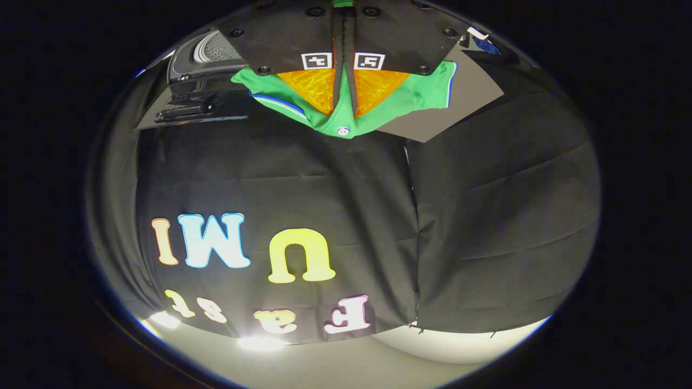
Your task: Put the clothes into the washing machine and then close the washing machine lid.
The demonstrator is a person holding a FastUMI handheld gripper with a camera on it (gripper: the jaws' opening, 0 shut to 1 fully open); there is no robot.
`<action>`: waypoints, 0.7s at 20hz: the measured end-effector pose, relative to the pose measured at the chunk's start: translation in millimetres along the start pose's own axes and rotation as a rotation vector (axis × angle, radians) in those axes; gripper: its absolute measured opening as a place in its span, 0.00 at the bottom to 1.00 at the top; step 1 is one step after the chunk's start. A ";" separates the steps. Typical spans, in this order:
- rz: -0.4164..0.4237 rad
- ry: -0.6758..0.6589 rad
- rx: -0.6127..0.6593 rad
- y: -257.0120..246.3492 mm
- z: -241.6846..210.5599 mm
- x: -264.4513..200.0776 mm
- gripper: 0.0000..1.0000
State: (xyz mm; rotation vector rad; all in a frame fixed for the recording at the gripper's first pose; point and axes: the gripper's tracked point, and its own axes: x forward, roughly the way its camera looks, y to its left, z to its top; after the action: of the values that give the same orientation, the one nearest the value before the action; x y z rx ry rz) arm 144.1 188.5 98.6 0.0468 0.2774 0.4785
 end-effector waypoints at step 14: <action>-0.147 -0.032 0.021 -146.5 10.8 -25.5 0.01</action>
State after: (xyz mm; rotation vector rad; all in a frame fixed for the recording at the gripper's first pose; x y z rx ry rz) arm 191.0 47.0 99.4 0.0544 0.2528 0.3284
